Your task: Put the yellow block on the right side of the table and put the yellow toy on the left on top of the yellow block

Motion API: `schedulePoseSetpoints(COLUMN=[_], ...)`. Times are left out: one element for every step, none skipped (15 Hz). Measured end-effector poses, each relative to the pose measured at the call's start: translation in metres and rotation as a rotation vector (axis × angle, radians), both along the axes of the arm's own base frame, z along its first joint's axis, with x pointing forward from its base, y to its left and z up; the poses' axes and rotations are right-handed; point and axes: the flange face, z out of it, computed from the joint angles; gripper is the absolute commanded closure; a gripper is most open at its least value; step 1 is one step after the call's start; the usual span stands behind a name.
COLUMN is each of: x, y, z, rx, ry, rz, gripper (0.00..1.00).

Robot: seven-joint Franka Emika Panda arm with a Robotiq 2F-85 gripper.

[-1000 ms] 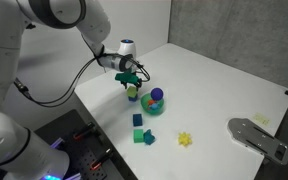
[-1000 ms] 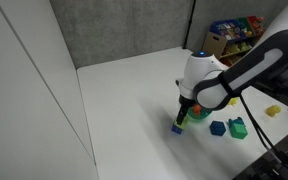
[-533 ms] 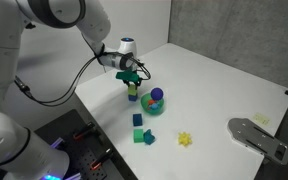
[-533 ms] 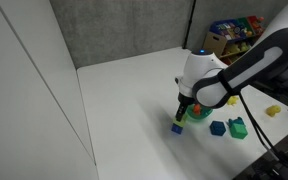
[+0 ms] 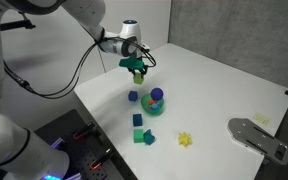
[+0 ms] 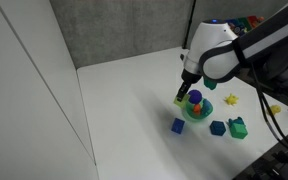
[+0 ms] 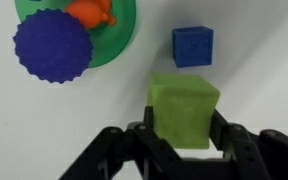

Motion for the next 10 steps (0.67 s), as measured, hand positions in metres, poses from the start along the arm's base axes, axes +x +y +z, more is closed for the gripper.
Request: schedulePoseSetpoints(x=[0.003, 0.006, 0.010, 0.013, 0.017, 0.020, 0.023, 0.025, 0.027, 0.029], y=[-0.010, -0.021, -0.035, -0.050, -0.065, -0.083, -0.102, -0.120, -0.140, -0.158], z=[0.010, 0.018, 0.026, 0.033, 0.038, 0.043, 0.046, 0.048, 0.051, 0.052], rx=[0.004, 0.010, 0.015, 0.018, 0.019, 0.020, 0.021, 0.025, 0.028, 0.029], ry=[0.000, 0.000, 0.000, -0.002, -0.006, -0.009, -0.010, -0.009, -0.007, -0.006], rz=[-0.023, -0.050, -0.079, -0.109, -0.139, -0.173, -0.205, -0.234, -0.268, -0.299], gripper=[0.71, 0.71, 0.71, 0.71, 0.71, 0.71, 0.71, 0.71, 0.71, 0.71])
